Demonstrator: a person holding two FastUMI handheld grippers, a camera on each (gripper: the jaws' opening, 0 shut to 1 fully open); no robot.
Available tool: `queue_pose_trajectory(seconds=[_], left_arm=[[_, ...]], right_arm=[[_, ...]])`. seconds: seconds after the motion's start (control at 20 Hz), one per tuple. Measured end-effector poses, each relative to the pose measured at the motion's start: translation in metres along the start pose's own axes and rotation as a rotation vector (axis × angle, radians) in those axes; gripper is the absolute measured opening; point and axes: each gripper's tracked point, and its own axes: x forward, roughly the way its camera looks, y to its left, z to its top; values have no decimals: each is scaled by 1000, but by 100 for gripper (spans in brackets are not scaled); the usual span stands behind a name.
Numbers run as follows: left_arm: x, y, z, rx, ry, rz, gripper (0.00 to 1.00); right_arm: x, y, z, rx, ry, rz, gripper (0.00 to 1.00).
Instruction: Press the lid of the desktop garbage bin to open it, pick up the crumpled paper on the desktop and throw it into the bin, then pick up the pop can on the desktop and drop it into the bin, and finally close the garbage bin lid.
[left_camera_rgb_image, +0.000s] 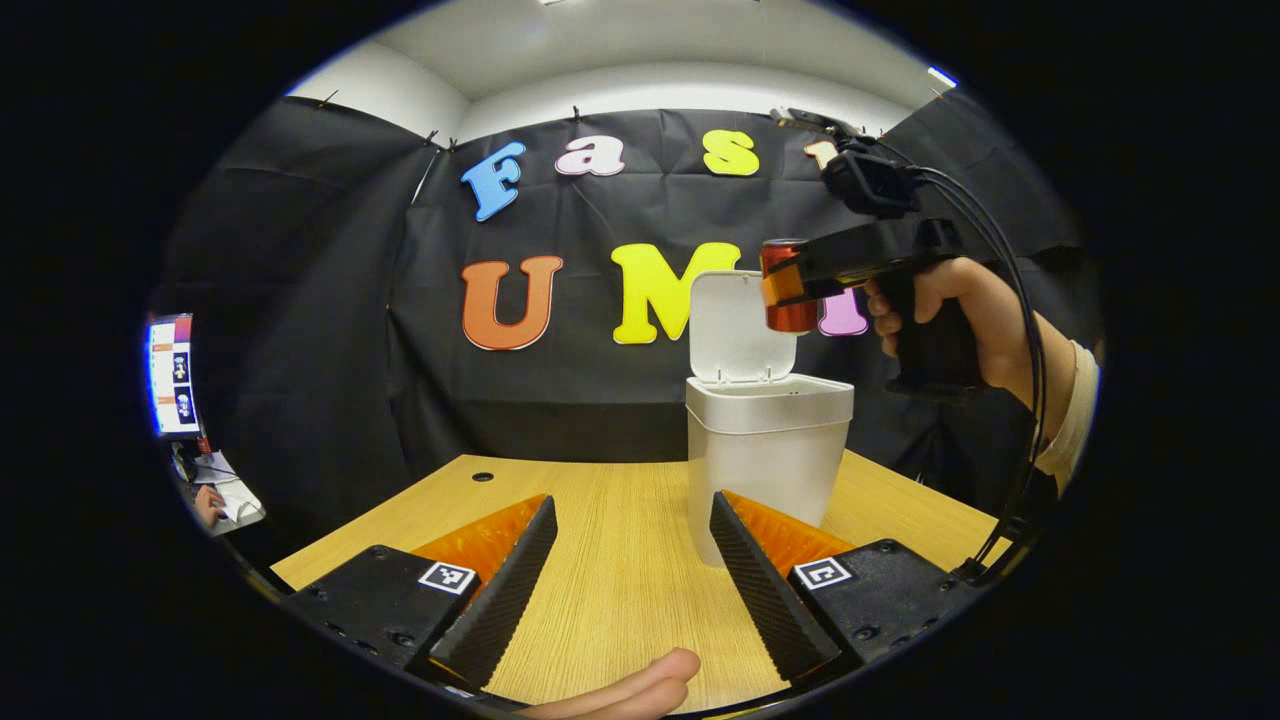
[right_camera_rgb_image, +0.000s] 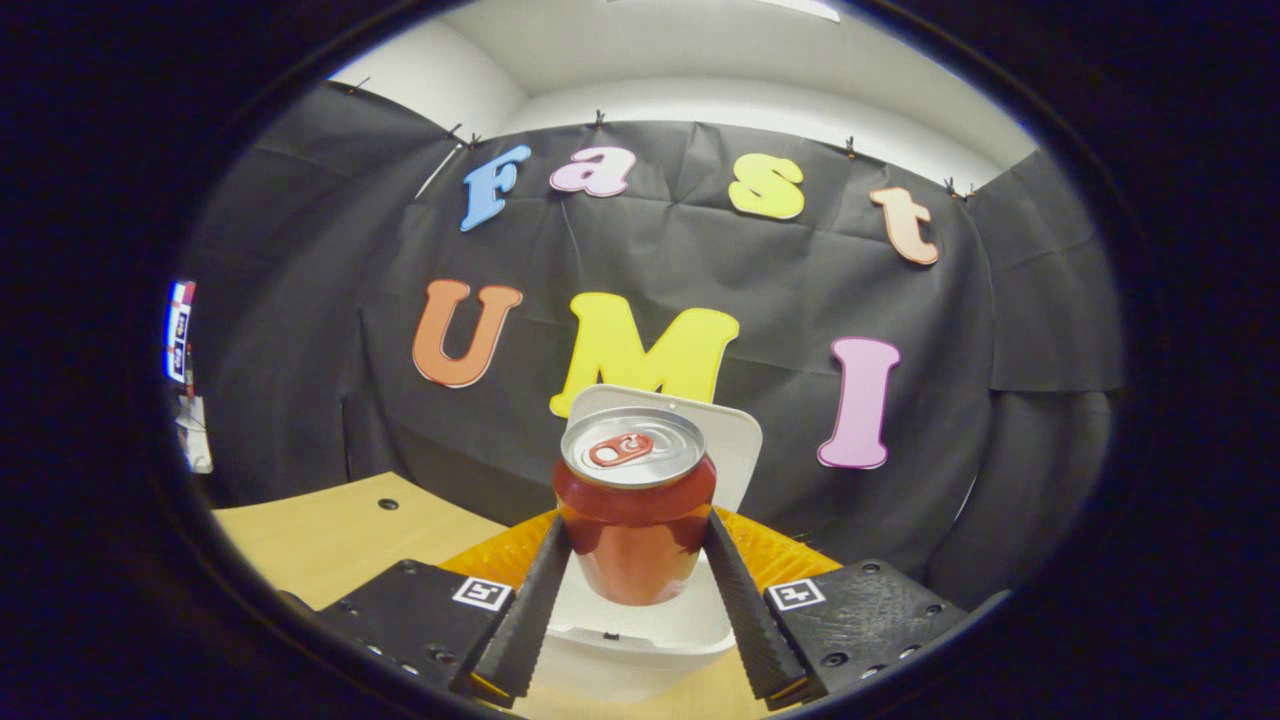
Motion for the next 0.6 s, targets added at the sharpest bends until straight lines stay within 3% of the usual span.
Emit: queue_pose_trajectory(seconds=[0.3,0.35,0.4,0.45,0.6], left_arm=[[-3,18,1,-33,-13,29,99],[-2,20,0,-36,-9,35,99],[-1,24,-1,-42,-5,39,99],[0,26,-2,-50,1,38,99],[-1,17,-2,-110,10,-9,99]], right_arm=[[24,5,-11,29,69,-20,82],[27,3,-13,35,75,-28,80],[29,1,-13,30,80,-36,84],[31,-2,-13,25,84,-46,79],[37,-6,-18,39,129,-49,89]])
